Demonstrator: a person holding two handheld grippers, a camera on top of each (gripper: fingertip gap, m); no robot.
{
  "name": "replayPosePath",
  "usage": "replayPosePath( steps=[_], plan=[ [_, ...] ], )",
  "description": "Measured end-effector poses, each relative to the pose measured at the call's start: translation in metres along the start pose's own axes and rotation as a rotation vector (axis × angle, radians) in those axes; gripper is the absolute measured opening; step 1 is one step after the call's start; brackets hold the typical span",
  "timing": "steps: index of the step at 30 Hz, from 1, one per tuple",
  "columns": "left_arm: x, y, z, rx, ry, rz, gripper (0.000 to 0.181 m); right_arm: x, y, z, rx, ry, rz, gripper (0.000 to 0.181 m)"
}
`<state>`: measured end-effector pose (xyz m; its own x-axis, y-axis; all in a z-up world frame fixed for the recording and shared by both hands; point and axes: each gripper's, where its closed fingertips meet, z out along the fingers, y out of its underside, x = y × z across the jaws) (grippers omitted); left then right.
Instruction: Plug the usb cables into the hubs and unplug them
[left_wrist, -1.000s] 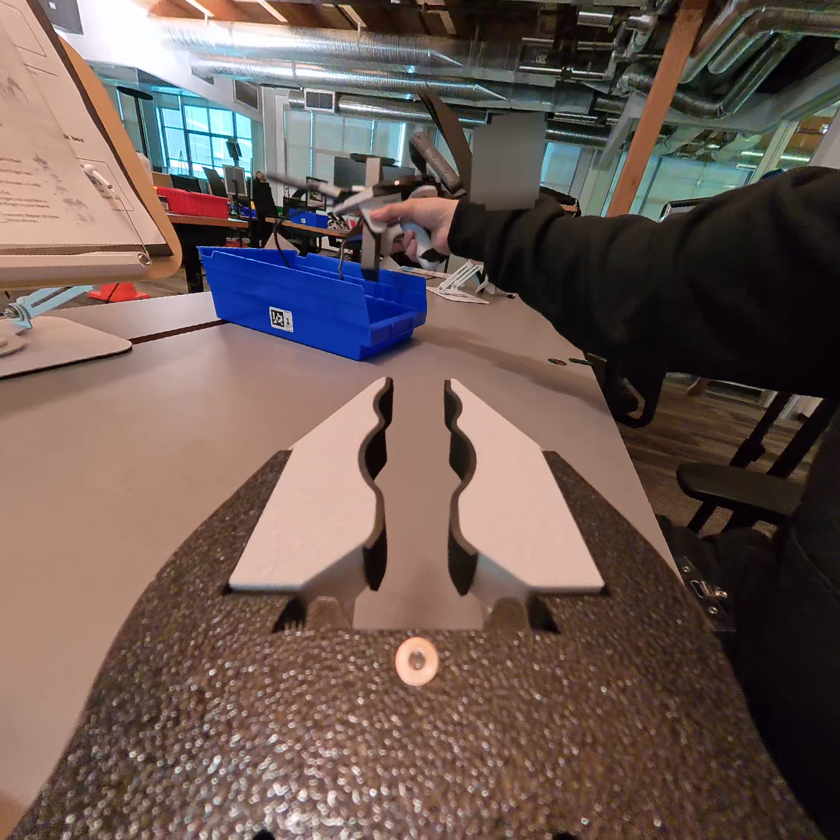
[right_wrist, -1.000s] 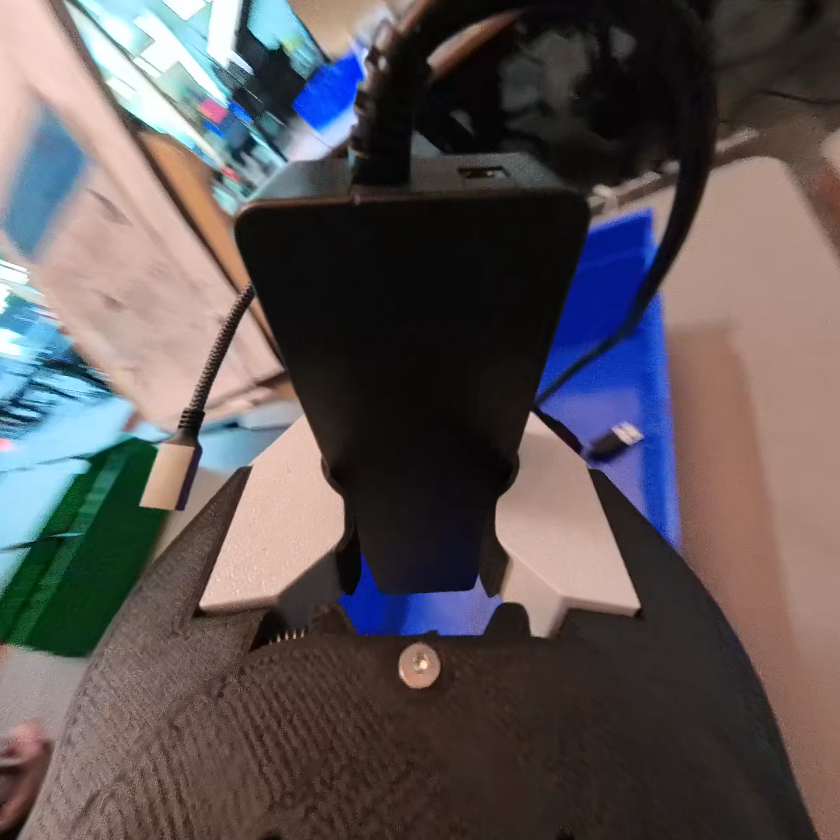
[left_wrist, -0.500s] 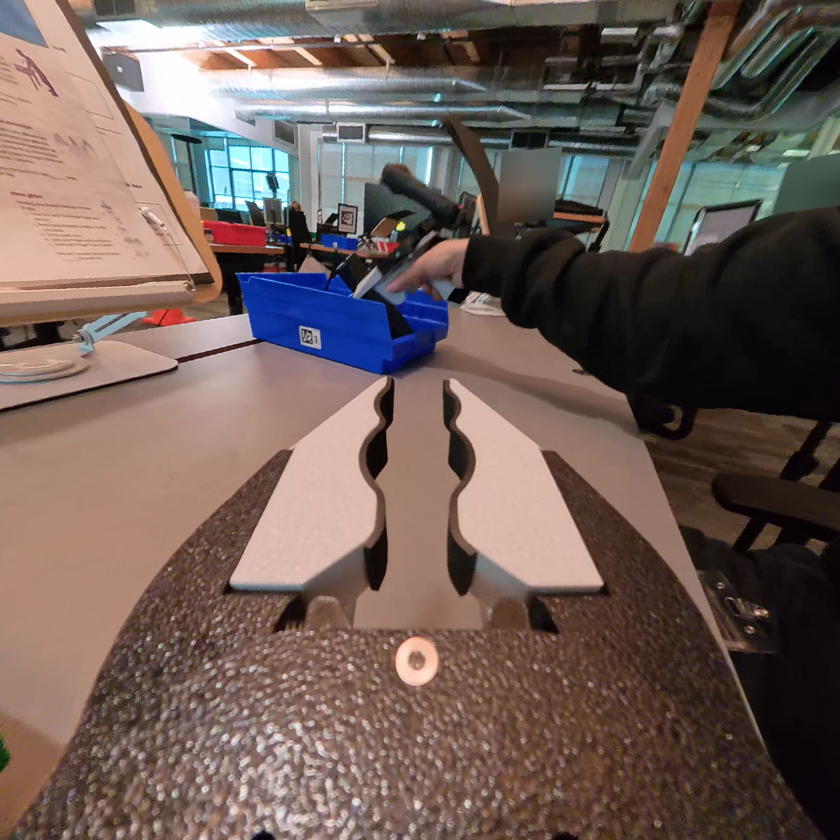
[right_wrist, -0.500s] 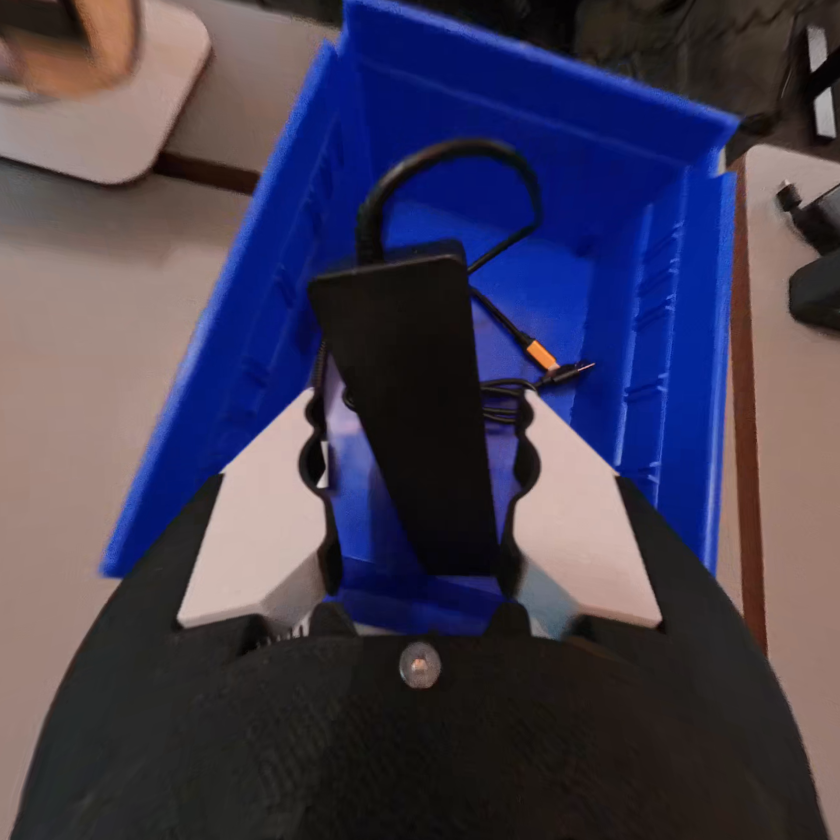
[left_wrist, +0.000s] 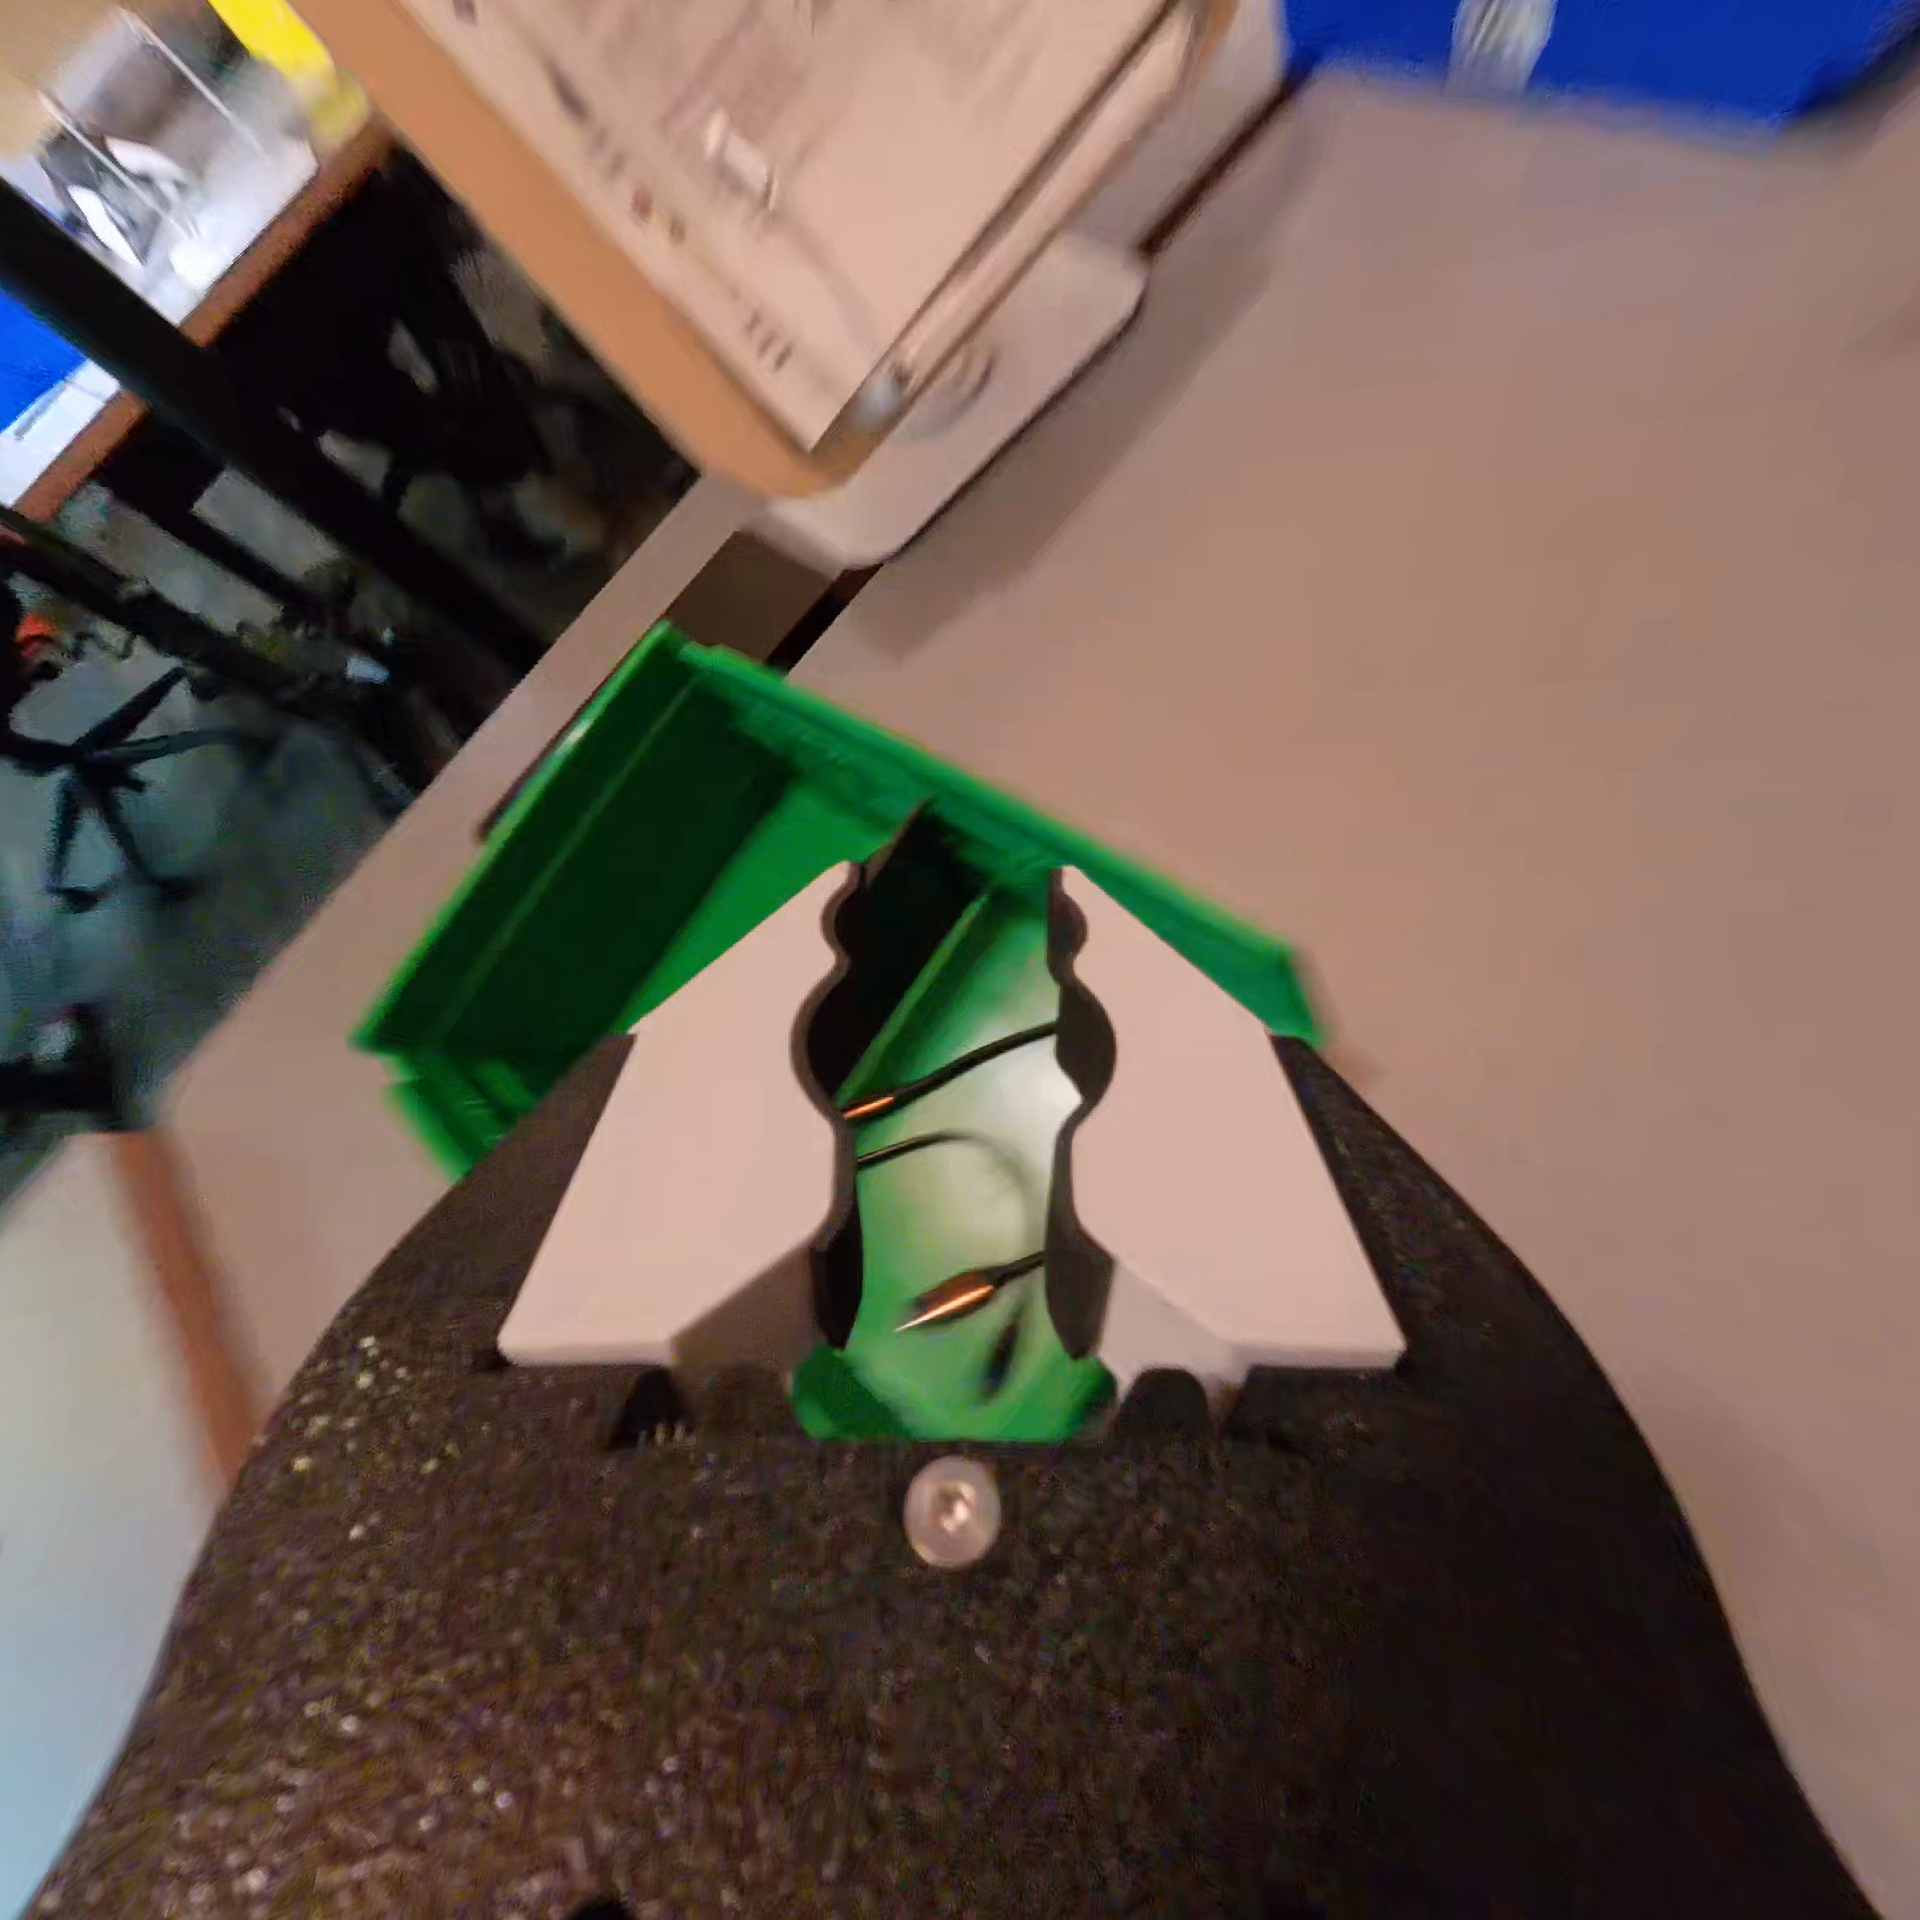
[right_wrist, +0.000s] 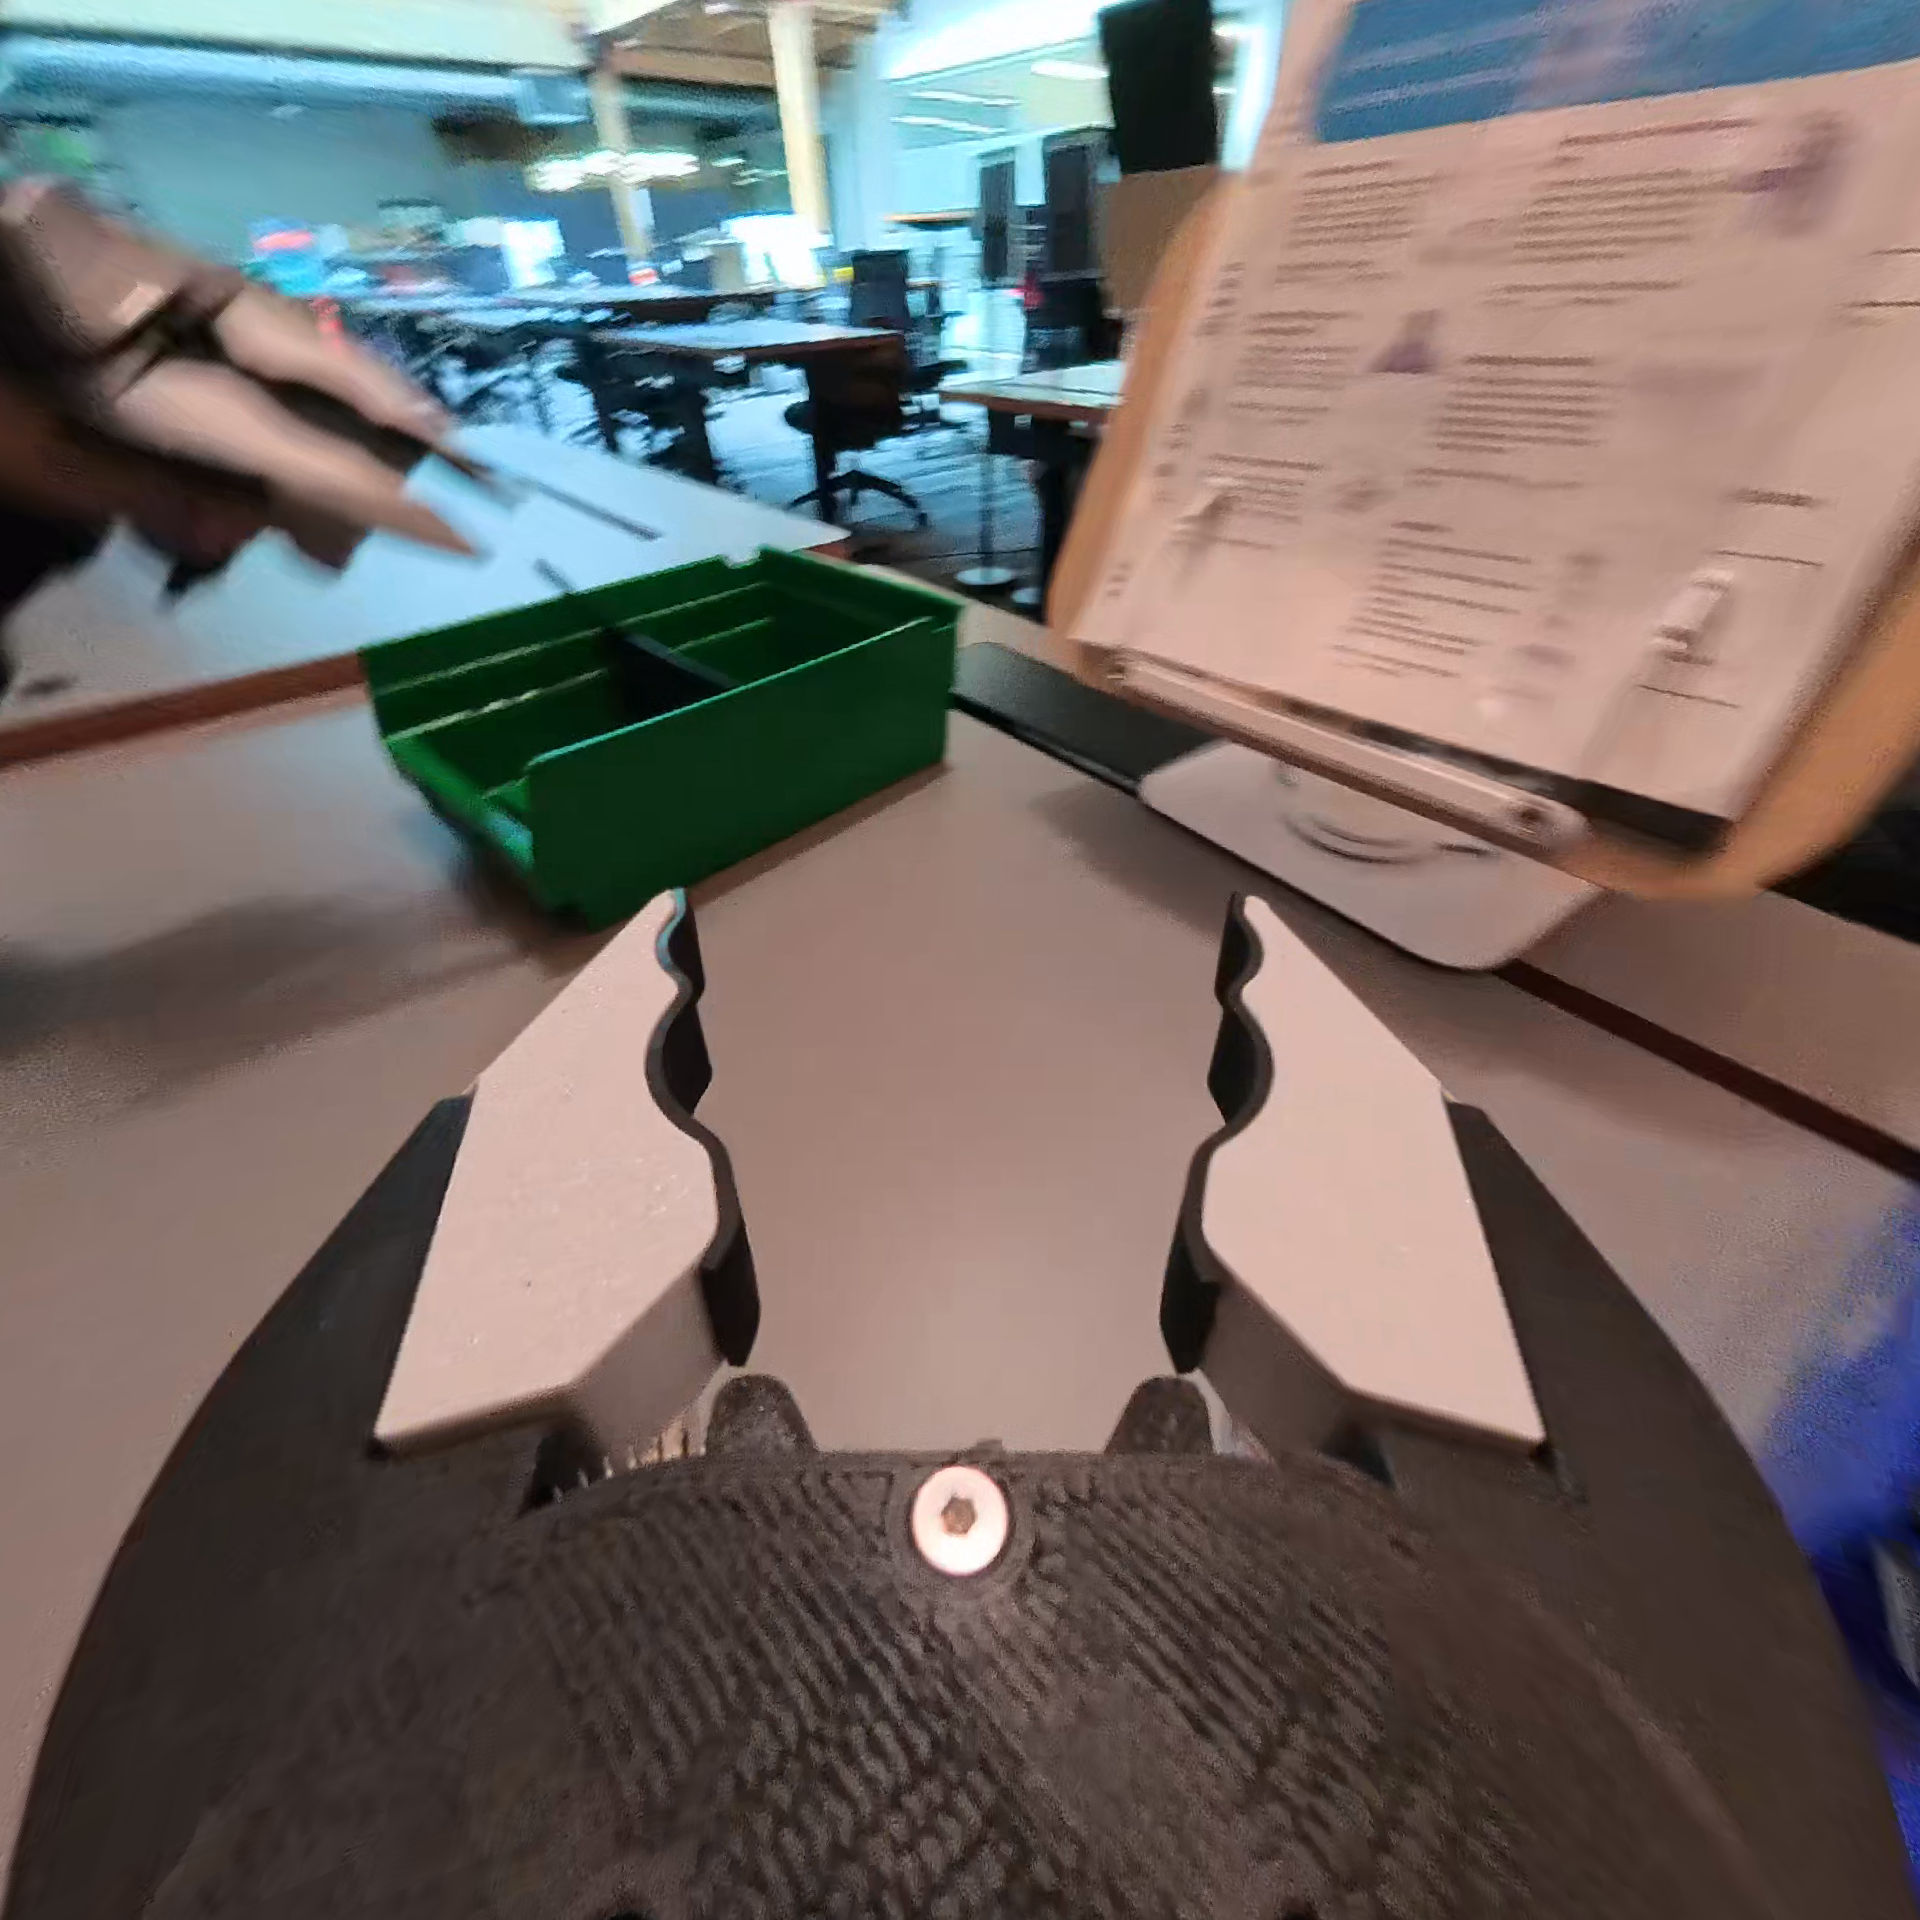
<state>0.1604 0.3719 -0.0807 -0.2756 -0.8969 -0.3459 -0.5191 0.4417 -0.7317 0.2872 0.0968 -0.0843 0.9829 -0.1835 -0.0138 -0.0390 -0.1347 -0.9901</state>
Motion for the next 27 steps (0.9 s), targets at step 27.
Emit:
replayPosePath(
  steps=[27],
  plan=[
    [-0.083,0.158,0.154,-0.759,0.527,0.564,0.041,-0.048,0.078,0.041,-0.003,-0.249,-0.149,0.111]
  ],
)
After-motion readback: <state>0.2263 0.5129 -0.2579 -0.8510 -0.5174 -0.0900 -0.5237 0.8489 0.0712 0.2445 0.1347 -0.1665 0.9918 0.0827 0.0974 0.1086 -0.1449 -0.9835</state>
